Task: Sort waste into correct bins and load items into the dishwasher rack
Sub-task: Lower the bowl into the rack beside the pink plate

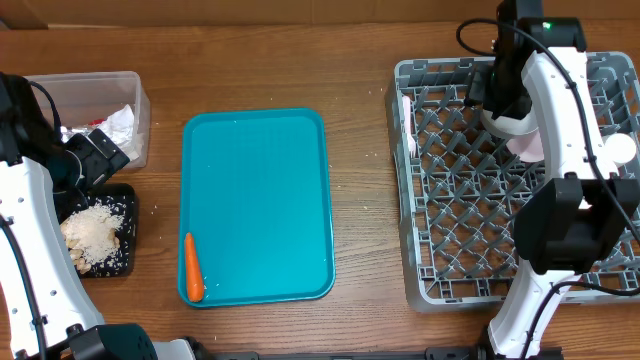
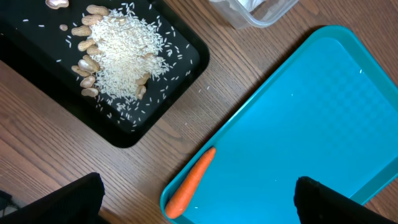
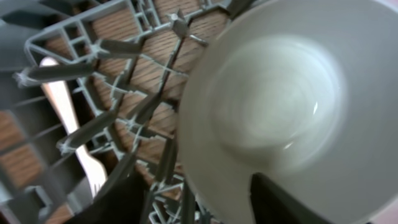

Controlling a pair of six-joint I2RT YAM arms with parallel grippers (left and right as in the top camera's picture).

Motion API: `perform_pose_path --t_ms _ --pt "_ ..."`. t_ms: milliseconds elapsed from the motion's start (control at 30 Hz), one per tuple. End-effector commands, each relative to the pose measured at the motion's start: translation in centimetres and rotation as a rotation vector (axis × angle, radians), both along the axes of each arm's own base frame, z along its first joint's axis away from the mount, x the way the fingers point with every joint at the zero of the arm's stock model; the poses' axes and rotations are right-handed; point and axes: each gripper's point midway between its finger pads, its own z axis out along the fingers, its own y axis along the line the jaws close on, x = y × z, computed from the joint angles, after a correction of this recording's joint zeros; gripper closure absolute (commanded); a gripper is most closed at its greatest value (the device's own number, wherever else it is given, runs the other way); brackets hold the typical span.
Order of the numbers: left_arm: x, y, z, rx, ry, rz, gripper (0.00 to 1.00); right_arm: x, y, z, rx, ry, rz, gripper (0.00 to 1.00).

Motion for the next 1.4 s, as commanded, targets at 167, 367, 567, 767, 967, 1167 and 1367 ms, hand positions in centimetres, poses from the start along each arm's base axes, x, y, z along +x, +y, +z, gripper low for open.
perform_pose_path --t_ms 167,367,567,767,967,1167,1367 --pt "-0.1 0.3 0.0 0.008 0.003 0.012 0.0 0.2 -0.4 -0.7 -0.016 -0.003 -0.001 0.6" --pt "-0.1 0.3 0.0 0.008 0.003 0.013 0.0 0.2 -0.4 -1.0 -0.016 0.003 -0.002 0.72" --pt "-0.1 0.3 0.0 0.008 0.003 0.012 0.0 0.3 0.6 -1.5 0.039 0.01 0.008 0.96" --pt "-0.1 0.3 0.0 0.008 0.003 0.012 0.0 0.9 2.6 -0.1 0.155 -0.026 0.031 0.96" --pt "-0.1 0.3 0.0 0.008 0.003 0.013 0.0 1.0 1.8 2.1 0.111 -0.046 0.024 0.9" --pt "-0.1 0.3 0.0 0.008 0.003 0.012 0.0 -0.3 -1.0 1.8 -0.05 0.009 -0.007 0.63" --pt "-0.1 0.3 0.0 0.008 0.003 0.012 0.0 -0.4 -1.1 0.6 -0.057 0.024 -0.008 0.58"
